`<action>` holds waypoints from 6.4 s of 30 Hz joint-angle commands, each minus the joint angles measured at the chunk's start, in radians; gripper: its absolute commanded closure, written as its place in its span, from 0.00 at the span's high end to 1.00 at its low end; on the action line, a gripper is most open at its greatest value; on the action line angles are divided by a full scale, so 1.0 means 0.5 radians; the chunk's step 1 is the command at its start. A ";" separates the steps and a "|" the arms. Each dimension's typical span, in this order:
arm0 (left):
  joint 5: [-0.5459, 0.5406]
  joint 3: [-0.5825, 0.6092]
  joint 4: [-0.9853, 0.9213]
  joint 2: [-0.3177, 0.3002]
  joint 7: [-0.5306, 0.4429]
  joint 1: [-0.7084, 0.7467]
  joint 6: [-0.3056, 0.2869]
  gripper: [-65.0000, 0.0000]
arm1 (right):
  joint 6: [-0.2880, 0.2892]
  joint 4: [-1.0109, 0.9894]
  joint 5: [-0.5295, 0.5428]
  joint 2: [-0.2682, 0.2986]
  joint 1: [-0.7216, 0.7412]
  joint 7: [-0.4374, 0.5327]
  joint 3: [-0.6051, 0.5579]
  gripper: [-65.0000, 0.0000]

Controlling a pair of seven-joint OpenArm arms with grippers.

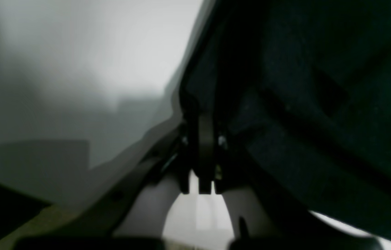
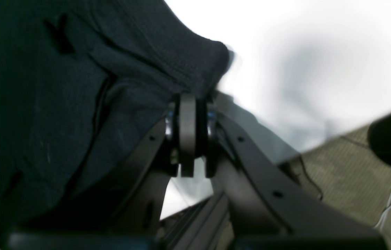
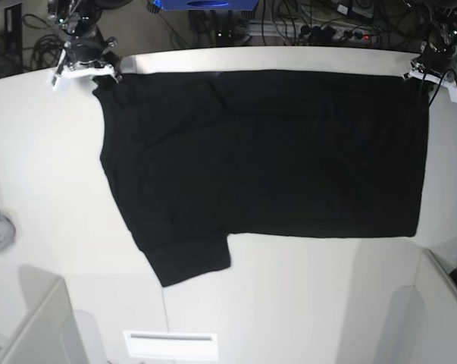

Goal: Fold the T-shirt properly
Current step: 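Drag the shirt toward the robot base with both grippers, then open both grippers and release the shirt edge, then reach right gripper across to the opposite shoulder corner and grasp, then reach left gripper to the opposite hem corner and grasp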

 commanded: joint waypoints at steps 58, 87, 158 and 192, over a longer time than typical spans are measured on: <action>0.031 -0.119 0.771 0.069 0.036 -0.097 -0.005 0.18 | 0.004 -0.021 -0.019 0.369 0.883 -0.288 -0.042 0.51; 0.043 -0.266 0.762 0.081 0.036 -0.076 -0.002 0.00 | 0.344 -2.212 -0.019 0.495 2.598 -0.156 -0.776 0.53; 0.847 0.912 -1.573 -0.600 -0.562 -1.895 0.014 0.83 | 0.470 -2.632 -0.019 0.366 2.746 0.121 -1.362 0.00; 0.835 1.274 -2.405 -0.607 -1.053 -2.178 0.235 0.83 | 0.473 -2.620 -0.019 0.375 2.742 0.121 -1.362 0.00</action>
